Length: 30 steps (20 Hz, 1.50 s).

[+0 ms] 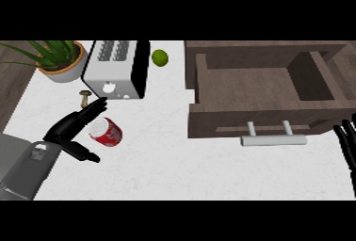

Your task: Pick up the can, place it into the drawer and close the drawer

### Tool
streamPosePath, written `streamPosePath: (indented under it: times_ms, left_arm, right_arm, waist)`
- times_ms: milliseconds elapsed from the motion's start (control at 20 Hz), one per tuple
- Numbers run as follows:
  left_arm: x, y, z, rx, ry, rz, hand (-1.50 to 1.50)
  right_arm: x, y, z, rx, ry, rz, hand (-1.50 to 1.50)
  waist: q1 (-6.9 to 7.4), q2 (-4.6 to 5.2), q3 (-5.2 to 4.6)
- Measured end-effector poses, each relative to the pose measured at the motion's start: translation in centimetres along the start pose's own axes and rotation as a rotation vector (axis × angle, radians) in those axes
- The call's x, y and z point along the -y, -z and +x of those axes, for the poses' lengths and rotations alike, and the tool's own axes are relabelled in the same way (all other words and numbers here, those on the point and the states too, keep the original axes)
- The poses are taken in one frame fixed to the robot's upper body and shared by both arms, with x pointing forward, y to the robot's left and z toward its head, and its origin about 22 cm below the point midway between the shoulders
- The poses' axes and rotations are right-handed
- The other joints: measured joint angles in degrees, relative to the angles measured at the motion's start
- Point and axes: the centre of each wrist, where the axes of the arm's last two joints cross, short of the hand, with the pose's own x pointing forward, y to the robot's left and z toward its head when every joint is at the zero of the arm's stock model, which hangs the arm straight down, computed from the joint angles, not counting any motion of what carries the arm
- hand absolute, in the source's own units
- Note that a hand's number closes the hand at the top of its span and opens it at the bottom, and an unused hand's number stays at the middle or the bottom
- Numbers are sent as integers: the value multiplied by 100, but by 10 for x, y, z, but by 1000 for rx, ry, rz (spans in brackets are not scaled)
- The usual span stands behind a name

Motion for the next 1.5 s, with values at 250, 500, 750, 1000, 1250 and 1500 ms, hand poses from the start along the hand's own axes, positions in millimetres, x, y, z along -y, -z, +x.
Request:
streamPosePath:
  times_ms: [250,500,750,1000,1250,1500]
  left_arm:
    - [5,4,-3,-2,-2,-6,-150]
    - [10,13,-3,-1,-6,-14,-150]
    - [21,19,-7,4,-19,-24,-150]
    - [25,28,-4,8,-24,-46,-150]
    - [35,34,-6,15,-22,-77,-150]
    - [43,44,-3,44,-32,-100,150]
  right_arm:
    - [-4,1,5,-2,2,-13,-150]
    - [-5,3,7,-6,1,-13,-150]
    - [-5,-3,5,-5,4,-18,-150]
    - [-2,-5,7,-3,5,-18,-150]
    - [0,-4,4,-2,7,-18,-150]
    - [-2,-1,7,0,16,-25,-150]
  waist:
    - [5,1,-1]
    - [1,4,-1]
    - [1,-1,4]
    - [8,-3,5]
    - [19,-4,5]
    - [33,-11,9]
